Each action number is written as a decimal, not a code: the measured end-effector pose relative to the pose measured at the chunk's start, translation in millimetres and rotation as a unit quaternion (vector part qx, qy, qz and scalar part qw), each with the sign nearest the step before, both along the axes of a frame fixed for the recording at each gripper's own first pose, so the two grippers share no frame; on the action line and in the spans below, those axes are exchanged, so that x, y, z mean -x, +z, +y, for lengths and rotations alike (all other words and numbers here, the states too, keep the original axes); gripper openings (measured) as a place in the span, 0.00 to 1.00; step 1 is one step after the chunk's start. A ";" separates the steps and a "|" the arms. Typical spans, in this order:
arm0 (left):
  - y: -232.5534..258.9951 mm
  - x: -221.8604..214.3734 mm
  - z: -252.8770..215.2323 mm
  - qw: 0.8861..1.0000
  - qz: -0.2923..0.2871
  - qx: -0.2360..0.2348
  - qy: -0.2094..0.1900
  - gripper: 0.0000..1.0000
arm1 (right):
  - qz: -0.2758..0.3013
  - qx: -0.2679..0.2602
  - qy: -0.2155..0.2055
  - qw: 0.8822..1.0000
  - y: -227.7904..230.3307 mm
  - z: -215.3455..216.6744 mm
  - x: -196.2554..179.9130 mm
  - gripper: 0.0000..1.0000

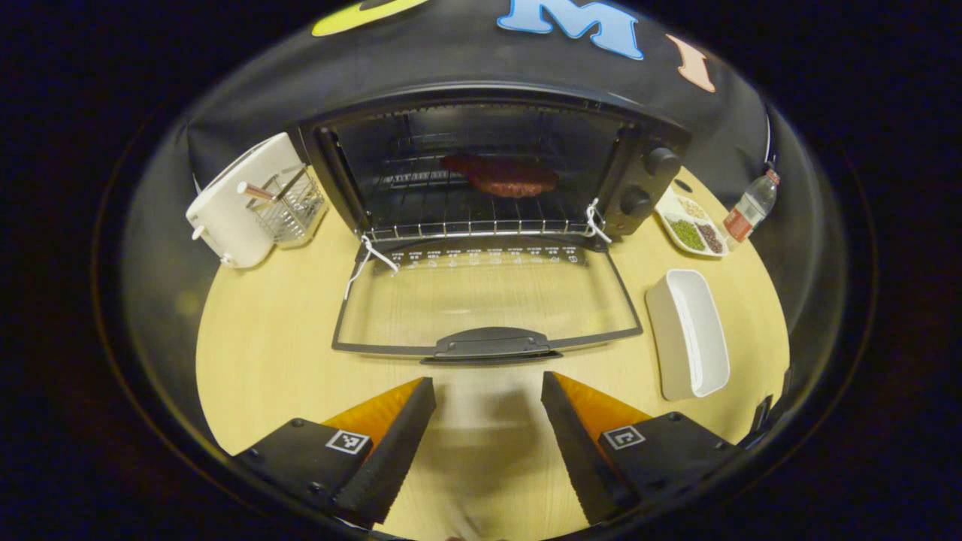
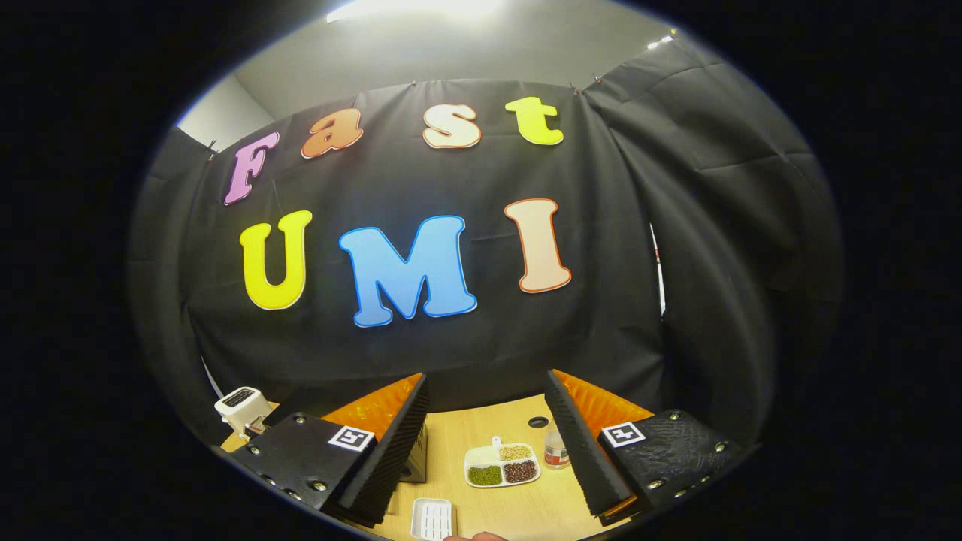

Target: Open the electric oven with the left hand, put the food in, and close the electric oven.

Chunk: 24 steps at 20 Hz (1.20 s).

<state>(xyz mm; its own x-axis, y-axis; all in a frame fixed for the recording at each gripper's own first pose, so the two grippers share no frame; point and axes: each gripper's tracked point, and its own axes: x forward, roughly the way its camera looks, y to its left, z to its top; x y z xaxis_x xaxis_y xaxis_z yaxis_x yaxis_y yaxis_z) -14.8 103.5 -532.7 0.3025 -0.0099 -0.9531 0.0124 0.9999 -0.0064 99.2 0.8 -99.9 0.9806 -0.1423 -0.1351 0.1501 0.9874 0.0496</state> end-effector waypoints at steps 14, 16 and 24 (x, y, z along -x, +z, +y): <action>-45.7 -6.8 8.0 0.997 0.076 0.002 -0.001 0.98 | 0.012 -0.006 -0.018 1.000 -7.3 -10.4 -3.8 0.95; -44.7 -6.5 7.6 0.997 0.078 0.005 0.000 1.00 | 0.013 -0.008 -0.018 1.000 -7.3 -7.1 -2.1 0.94; -15.7 -7.8 7.0 0.999 0.041 0.018 -0.008 0.96 | 0.018 -0.004 -0.016 1.000 -8.7 -1.2 4.2 0.95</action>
